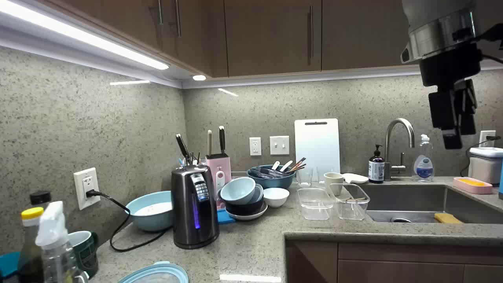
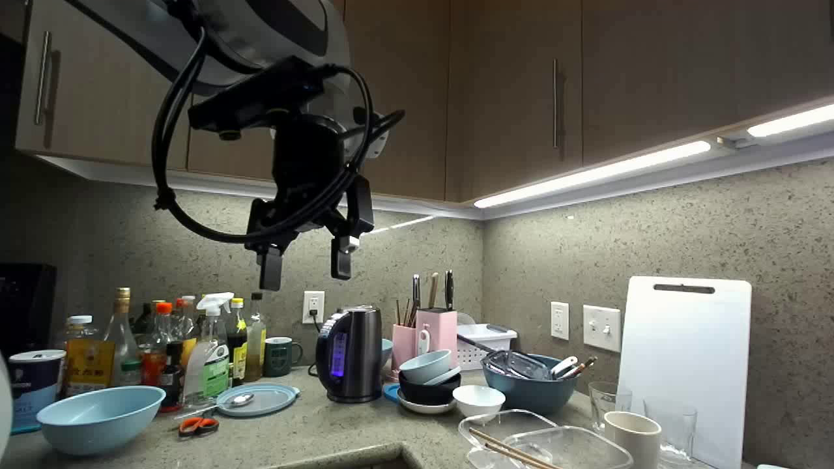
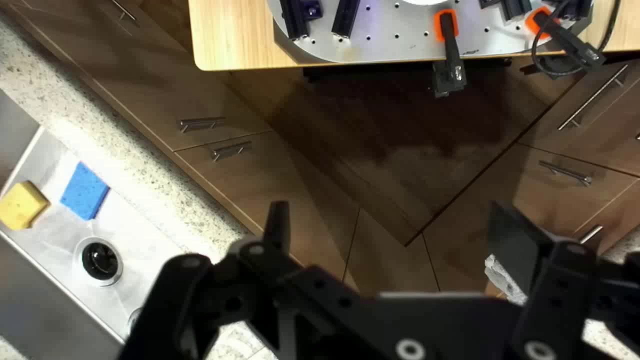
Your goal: Take the chopsticks out of the clear bowl on the right and put them in the sink
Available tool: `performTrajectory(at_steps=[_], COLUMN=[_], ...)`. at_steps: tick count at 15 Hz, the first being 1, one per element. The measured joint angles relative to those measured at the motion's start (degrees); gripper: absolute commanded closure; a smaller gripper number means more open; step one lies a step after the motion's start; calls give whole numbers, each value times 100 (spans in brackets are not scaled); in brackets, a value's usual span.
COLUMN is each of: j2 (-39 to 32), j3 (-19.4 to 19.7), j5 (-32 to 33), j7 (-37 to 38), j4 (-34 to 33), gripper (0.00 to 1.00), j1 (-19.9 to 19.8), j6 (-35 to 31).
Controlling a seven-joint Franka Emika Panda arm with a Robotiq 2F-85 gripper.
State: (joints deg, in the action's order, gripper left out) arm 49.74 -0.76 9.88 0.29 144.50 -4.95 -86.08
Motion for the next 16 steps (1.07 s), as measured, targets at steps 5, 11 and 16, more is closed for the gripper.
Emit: performTrajectory(at_steps=[5, 11, 16], j2=[0, -46, -154], j3=[0, 92, 1038], j5=[0, 93, 596], j7=[0, 160, 184], j4=[0, 5, 57], gripper=[0, 0, 0], j1=[0, -27, -484], j6=[0, -59, -370])
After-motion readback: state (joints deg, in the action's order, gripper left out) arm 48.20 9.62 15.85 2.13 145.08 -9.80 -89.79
